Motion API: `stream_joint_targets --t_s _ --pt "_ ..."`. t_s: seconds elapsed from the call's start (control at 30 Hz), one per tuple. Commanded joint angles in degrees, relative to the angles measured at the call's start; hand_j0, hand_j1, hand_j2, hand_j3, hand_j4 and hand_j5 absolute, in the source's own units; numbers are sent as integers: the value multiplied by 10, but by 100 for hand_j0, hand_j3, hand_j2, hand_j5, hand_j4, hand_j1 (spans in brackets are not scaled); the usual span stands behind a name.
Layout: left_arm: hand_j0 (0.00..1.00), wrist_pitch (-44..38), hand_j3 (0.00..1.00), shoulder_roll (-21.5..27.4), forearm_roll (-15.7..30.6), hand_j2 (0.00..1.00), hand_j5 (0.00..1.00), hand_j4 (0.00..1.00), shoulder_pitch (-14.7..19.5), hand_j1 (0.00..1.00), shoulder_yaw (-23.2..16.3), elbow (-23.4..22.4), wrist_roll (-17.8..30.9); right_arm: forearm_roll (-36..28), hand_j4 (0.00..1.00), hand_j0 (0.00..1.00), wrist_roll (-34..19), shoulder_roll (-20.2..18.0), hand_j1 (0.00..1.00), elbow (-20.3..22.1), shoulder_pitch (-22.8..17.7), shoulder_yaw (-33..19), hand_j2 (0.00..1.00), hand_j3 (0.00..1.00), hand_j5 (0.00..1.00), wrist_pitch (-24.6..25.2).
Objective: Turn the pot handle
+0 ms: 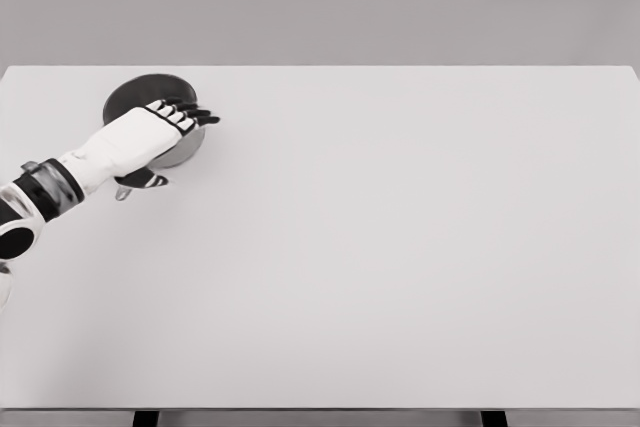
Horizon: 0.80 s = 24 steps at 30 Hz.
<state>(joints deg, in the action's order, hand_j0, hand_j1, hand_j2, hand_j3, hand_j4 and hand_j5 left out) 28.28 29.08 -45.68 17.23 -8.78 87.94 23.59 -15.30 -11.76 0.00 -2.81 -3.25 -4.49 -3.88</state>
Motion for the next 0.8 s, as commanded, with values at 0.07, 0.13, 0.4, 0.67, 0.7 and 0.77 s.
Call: stream_joint_targets --t_s 0.07,0.13,0.4,0.67,0.7,0.77 --pt "100 -18 100 1 -10 100 100 100 0 100 0 -2 0 0 100 100 0 0 100 0 0 0 100 100 100 0" --pt "100 -18 100 2 -19 100 100 100 0 100 1 -2 0 0 100 100 0 0 100 0 0 0 100 100 100 -1" --pt "100 -20 100 5 -20 100 100 100 1 100 7 -2 0 0 100 100 0 0 100 0 0 0 100 100 100 -1" --pt "100 -20 100 9 -22 100 100 100 -3 100 28 -1 0 0 100 100 0 0 100 0 0 0 100 100 100 0" --pt "100 -20 100 8 -27 100 100 100 -3 100 30 -2 0 0 100 100 0 0 100 0 0 0 100 100 100 0" --pt "100 -20 100 9 -27 100 100 100 -3 100 30 -2 0 0 100 100 0 0 100 0 0 0 100 100 100 -1"
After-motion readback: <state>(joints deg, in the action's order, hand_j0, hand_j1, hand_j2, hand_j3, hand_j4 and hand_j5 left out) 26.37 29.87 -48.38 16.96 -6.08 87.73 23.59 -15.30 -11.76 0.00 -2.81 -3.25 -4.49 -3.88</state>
